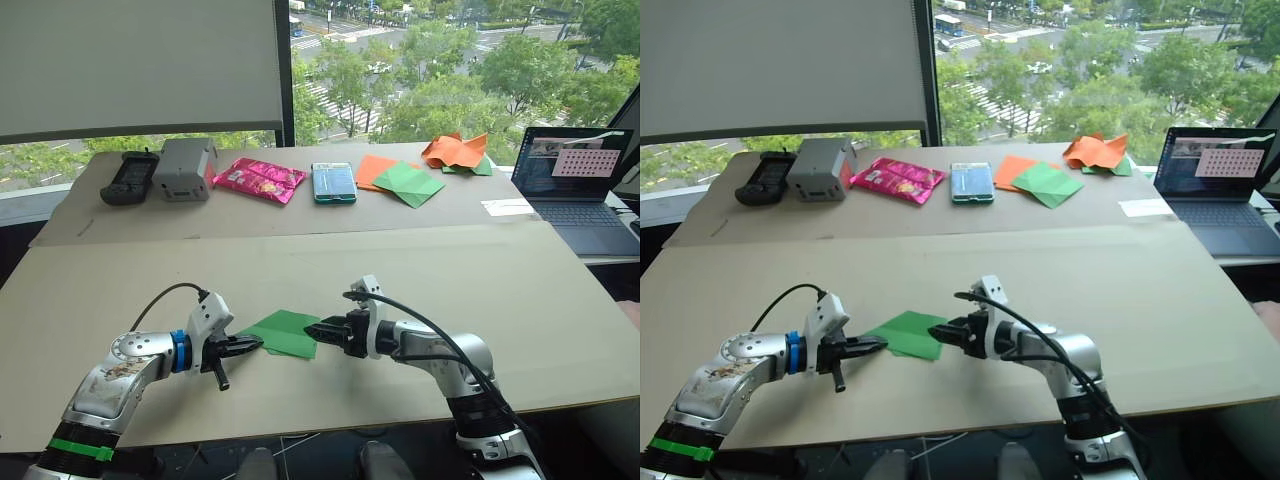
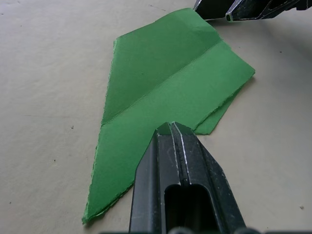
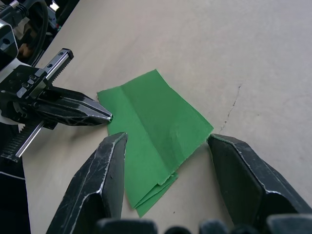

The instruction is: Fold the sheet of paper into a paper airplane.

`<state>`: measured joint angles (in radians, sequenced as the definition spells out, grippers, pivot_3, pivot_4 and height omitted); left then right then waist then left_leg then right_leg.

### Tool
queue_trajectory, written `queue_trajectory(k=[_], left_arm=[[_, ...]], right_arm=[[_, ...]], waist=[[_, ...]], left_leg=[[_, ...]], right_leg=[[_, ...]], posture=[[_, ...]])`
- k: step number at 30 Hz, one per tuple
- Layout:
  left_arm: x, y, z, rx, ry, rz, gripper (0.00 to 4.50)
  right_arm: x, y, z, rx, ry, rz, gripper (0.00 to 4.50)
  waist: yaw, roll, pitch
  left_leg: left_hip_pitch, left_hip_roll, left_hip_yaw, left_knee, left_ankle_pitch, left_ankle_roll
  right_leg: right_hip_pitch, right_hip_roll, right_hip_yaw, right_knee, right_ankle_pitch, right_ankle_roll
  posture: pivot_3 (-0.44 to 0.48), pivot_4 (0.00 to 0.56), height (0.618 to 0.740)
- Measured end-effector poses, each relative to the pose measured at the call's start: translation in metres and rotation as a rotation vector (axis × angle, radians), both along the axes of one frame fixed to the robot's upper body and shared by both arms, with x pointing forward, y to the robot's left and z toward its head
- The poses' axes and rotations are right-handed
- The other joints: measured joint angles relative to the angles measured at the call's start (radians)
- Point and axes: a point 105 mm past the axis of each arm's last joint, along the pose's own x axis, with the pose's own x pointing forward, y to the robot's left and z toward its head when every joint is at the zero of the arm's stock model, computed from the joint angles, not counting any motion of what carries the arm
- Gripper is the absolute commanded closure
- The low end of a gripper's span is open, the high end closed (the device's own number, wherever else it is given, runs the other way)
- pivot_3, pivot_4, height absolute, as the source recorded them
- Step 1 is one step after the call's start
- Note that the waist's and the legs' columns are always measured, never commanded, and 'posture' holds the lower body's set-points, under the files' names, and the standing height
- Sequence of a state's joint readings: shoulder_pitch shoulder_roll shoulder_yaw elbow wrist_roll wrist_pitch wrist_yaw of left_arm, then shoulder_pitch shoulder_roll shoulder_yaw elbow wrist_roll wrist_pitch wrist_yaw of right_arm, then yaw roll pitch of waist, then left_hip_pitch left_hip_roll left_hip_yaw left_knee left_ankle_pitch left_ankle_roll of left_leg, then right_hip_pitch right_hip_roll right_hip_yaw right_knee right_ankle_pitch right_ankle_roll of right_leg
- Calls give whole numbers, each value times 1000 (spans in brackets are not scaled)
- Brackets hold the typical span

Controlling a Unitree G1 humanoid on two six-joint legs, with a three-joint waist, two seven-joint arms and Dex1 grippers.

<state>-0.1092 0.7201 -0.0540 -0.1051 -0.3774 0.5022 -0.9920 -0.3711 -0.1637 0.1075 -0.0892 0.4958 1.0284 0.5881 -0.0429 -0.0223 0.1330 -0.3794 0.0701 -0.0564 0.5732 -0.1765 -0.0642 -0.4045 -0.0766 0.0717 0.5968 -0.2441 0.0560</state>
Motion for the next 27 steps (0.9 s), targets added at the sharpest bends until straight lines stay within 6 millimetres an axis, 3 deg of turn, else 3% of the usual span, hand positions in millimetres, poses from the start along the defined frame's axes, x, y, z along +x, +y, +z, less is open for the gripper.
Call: queue_trajectory(k=[5, 8, 14, 21, 27], left_arm=[[-1, 1, 0, 0, 0, 3, 4500], [-1, 1, 0, 0, -1, 3, 4500], [-1, 1, 0, 0, -1, 5, 4500], [-1, 2, -1, -1, 0, 5, 4500], [-1, 2, 0, -2, -1, 4, 4500]], right_arm=[[1, 2, 0, 7, 4, 2, 1564], [1, 5, 0, 12, 8, 4, 2322], [0, 9, 2, 23, 5, 16, 4415], [0, 9, 4, 18, -37, 28, 4465], [-17, 12, 0, -114, -309, 149, 4465]], waist=[[0, 0, 0], [0, 0, 0], [0, 0, 0], [2, 1, 0], [3, 1, 0]], left_leg=[[0, 0, 0, 0, 0, 0], [0, 0, 0, 0, 0, 0], [0, 0, 0, 0, 0, 0], [-2, 0, 0, 0, 0, 0], [-3, 0, 0, 0, 0, 0]], right_leg=[[0, 0, 0, 0, 0, 0], [0, 0, 0, 0, 0, 0], [0, 0, 0, 0, 0, 0], [0, 0, 0, -1, 0, 0], [-1, 0, 0, -1, 0, 0]], posture=[[0, 150, 718], [0, 150, 718], [0, 150, 718], [0, 150, 718], [0, 150, 718]])
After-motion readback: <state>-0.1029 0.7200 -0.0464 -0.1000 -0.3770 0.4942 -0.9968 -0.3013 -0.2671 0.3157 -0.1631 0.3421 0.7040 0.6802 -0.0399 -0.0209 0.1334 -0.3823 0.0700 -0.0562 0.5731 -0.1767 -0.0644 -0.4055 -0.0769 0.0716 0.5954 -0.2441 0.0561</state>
